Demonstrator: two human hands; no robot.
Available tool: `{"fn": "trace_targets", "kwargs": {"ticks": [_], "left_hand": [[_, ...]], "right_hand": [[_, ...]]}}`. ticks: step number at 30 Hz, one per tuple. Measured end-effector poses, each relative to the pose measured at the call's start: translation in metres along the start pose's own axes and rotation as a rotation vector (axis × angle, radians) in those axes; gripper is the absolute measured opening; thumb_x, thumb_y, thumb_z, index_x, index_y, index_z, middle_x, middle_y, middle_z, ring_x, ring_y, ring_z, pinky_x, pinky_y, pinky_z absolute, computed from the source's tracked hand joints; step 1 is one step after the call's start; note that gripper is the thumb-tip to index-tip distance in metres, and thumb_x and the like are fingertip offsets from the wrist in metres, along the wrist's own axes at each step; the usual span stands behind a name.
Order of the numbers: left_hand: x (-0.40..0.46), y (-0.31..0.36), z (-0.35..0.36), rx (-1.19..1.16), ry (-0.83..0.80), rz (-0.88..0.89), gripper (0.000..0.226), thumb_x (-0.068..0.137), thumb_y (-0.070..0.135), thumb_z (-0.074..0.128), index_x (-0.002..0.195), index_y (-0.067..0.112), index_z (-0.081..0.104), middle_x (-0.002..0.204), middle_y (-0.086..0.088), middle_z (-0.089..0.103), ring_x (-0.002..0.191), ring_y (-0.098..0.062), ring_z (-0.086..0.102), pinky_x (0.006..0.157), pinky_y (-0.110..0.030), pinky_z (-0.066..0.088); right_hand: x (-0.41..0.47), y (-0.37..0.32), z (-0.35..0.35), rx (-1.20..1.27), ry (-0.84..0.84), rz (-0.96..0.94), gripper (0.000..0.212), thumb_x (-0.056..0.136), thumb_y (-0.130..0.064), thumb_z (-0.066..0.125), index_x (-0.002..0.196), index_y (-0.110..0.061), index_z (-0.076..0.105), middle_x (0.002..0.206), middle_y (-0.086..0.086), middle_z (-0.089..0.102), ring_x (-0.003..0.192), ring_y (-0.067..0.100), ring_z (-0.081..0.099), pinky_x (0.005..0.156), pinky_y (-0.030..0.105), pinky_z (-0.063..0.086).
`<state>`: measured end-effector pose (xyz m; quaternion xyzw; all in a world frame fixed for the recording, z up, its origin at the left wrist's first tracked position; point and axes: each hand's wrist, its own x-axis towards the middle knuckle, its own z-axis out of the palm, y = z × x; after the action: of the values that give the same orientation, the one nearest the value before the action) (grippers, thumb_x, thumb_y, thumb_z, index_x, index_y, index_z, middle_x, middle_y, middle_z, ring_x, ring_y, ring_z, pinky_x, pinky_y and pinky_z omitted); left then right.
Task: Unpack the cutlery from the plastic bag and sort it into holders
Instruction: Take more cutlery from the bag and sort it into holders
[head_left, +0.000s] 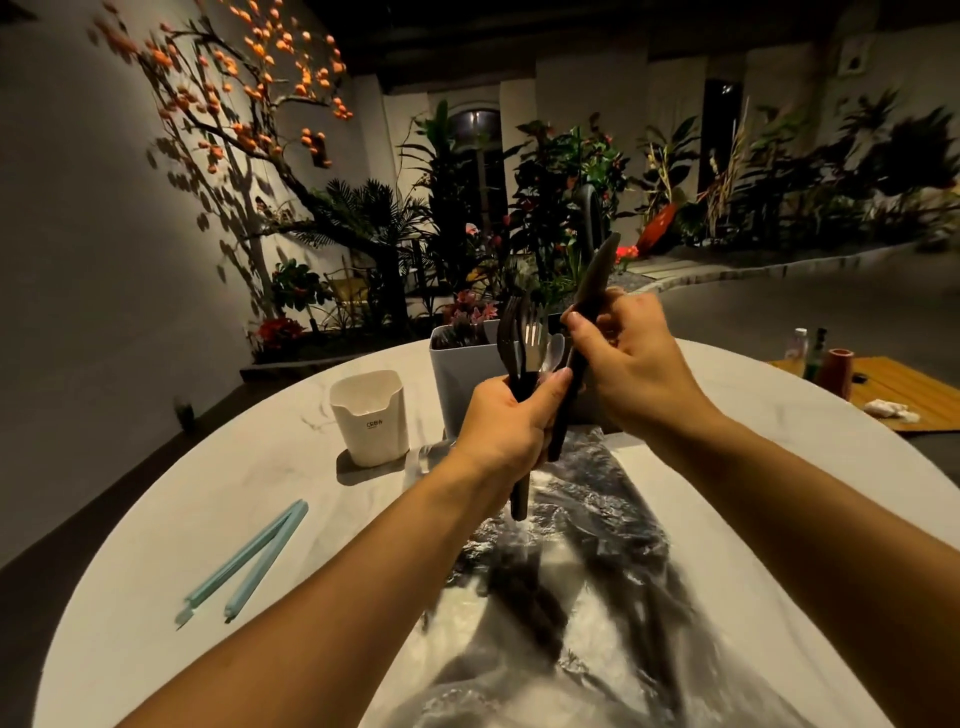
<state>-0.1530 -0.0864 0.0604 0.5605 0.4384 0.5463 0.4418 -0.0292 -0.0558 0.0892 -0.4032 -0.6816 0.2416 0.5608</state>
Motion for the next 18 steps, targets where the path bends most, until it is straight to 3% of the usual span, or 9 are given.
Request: {"fn": "trace_targets", "kwargs": {"ticks": [2,4,7,10,14,18], "left_hand": [[0.008,0.002,-0.001,0.007,-0.011,0.006,0.040,0.101,0.025,0.059,0.062,0.020,0.053,0.046,0.006,0.033,0.037,-0.008,0.028,0.040,-0.021,0.025],[0.015,0.005,-0.001,0.031,-0.018,0.005,0.037,0.100,0.025,0.060,0.065,0.019,0.055,0.048,0.005,0.031,0.039,-0.010,0.026,0.042,-0.023,0.024],[0.033,0.018,0.003,0.059,0.039,0.025,0.038,0.099,0.030,0.063,0.063,0.021,0.052,0.046,0.008,0.035,0.039,-0.009,0.028,0.042,-0.023,0.025],[0.055,0.044,0.005,0.075,0.129,0.106,0.024,0.095,0.036,0.067,0.077,0.022,0.061,0.045,0.012,0.044,0.039,-0.005,0.037,0.040,-0.021,0.031],[0.078,0.071,0.015,0.080,0.074,0.213,0.012,0.095,0.023,0.068,0.095,0.012,0.067,0.046,0.015,0.054,0.040,0.001,0.049,0.043,-0.014,0.040],[0.103,0.080,0.022,0.158,0.120,0.255,0.009,0.092,0.018,0.072,0.087,0.020,0.065,0.069,0.006,0.064,0.050,0.003,0.057,0.051,-0.008,0.045]], "right_hand": [[0.007,-0.004,-0.013,0.087,-0.058,0.059,0.013,0.099,-0.025,0.058,0.108,-0.017,0.064,0.099,0.009,0.062,0.078,0.005,0.065,0.066,0.021,0.056],[0.014,-0.010,-0.025,0.173,-0.117,0.126,0.012,0.096,-0.017,0.061,0.104,-0.010,0.067,0.088,0.011,0.067,0.060,0.002,0.063,0.050,0.015,0.048],[0.031,-0.019,-0.038,0.200,-0.168,0.140,0.005,0.092,-0.011,0.064,0.093,-0.012,0.069,0.089,0.013,0.072,0.068,0.013,0.070,0.056,0.019,0.055],[0.054,-0.025,-0.046,0.118,-0.188,0.139,0.004,0.089,-0.012,0.067,0.089,-0.015,0.069,0.088,0.010,0.071,0.070,0.013,0.071,0.060,0.021,0.058],[0.084,-0.024,-0.055,-0.120,-0.218,0.069,0.015,0.086,-0.017,0.071,0.100,-0.016,0.071,0.092,0.005,0.073,0.077,0.014,0.074,0.066,0.024,0.060],[0.106,-0.022,-0.061,-0.199,-0.179,0.010,0.025,0.078,-0.023,0.077,0.102,-0.017,0.073,0.088,-0.001,0.073,0.073,0.007,0.073,0.067,0.023,0.060]]}}
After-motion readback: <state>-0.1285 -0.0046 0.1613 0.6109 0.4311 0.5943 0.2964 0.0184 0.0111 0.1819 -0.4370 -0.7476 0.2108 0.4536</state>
